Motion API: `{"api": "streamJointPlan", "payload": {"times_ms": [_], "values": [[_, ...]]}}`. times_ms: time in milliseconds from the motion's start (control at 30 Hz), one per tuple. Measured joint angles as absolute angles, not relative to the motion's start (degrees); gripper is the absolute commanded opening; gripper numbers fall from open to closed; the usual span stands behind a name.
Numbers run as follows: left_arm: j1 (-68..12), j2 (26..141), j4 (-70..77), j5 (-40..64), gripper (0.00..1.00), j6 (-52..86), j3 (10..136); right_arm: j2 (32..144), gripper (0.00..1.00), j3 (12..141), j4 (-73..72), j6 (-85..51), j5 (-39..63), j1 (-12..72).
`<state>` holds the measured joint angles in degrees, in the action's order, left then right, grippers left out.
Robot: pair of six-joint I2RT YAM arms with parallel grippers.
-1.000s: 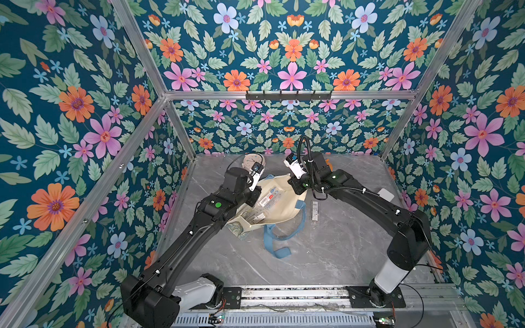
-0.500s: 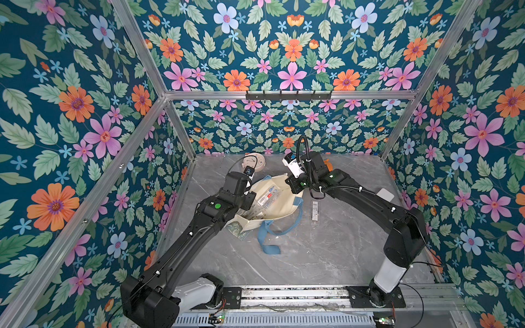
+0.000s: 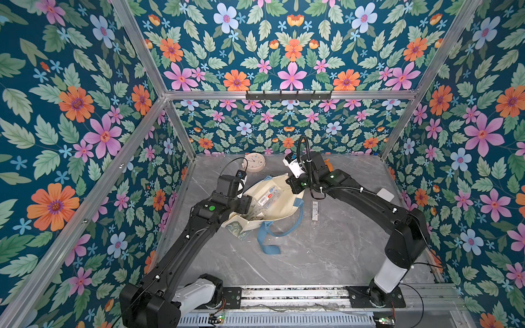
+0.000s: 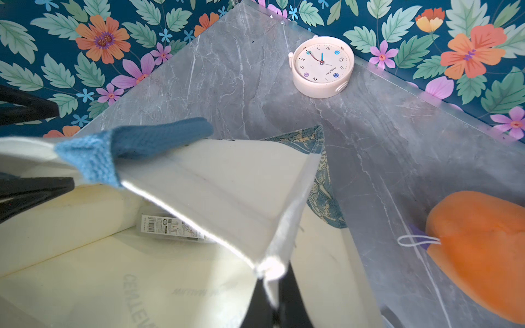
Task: Take out the compass set from the canvas bag
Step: Adjust the canvas bag at the center of the board.
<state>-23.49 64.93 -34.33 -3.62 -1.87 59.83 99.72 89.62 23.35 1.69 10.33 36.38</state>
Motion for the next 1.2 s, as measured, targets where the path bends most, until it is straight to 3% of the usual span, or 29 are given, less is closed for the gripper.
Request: {"api": "streamJointPlan", "payload": {"times_ms": [167,267,600,733,867,1067,1200], "values": [[-22.83,66.22,-34.46,-0.93,0.13,-1.72,61.58,99.68,0.02,89.6,23.35,1.69,10.33,36.42],[-22.76,66.63,-34.44,-0.16,0.01,-1.91,62.76,99.68,0.02,89.62,23.33,1.65,10.33,36.42],[-22.72,69.17,-34.79,-4.62,0.0,-3.03,72.73,102.98,0.02,94.72,23.24,0.36,10.37,36.36],[-22.63,69.89,-33.32,-4.27,0.0,-4.14,74.24,103.88,0.07,94.08,20.34,-0.51,10.44,36.32],[-22.68,69.56,-30.39,-2.55,0.0,-5.78,70.81,103.98,0.2,90.08,18.83,-1.83,11.0,36.27],[-22.79,66.89,-25.98,1.67,0.0,-6.24,63.92,101.67,0.48,87.0,20.38,-3.97,11.25,36.29],[-22.87,65.76,-23.73,3.66,0.0,-6.42,62.08,93.41,0.51,84.38,21.41,-6.68,10.17,36.93]]}}
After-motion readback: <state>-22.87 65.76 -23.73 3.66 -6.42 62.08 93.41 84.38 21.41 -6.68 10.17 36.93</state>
